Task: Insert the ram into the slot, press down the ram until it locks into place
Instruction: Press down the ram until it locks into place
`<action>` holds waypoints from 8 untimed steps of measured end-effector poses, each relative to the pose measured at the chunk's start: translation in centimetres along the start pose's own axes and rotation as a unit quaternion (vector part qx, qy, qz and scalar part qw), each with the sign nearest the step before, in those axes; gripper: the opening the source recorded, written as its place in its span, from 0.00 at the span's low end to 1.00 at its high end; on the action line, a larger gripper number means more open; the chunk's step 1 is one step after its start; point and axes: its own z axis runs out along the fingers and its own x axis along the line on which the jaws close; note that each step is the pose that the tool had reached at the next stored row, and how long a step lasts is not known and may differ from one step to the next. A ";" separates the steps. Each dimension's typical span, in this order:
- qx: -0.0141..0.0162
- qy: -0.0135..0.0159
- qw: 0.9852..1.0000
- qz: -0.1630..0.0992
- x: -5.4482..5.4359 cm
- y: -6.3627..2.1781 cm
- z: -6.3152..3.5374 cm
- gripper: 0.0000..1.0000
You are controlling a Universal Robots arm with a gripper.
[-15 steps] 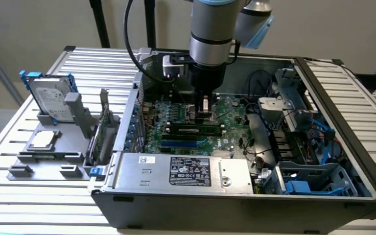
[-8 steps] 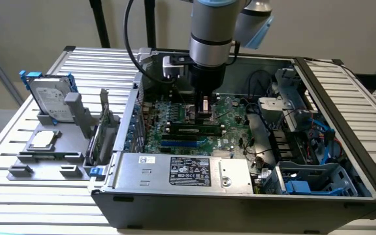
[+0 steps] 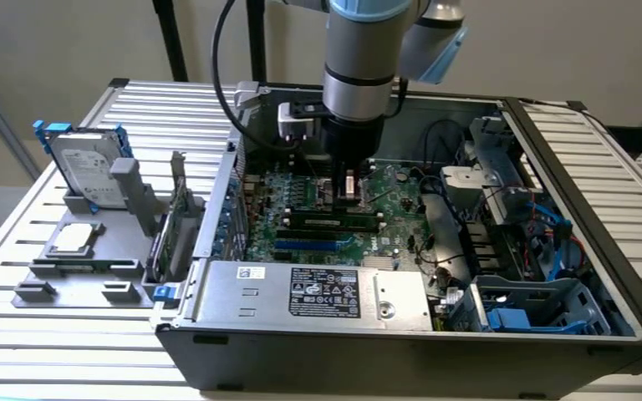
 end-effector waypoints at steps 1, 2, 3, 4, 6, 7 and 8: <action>0.000 0.000 1.000 0.000 0.0 0.00 0.11 0.10; 0.000 0.000 1.000 0.000 0.0 0.00 0.21 0.10; 0.000 0.000 1.000 0.000 0.0 0.00 0.33 0.10; 0.000 0.000 1.000 0.000 0.0 0.00 0.45 0.10; 0.000 0.001 1.000 0.000 0.0 0.00 0.67 0.10; 0.000 0.000 1.000 0.000 0.0 0.00 0.84 0.10; 0.000 0.001 1.000 0.000 0.0 0.00 0.97 0.10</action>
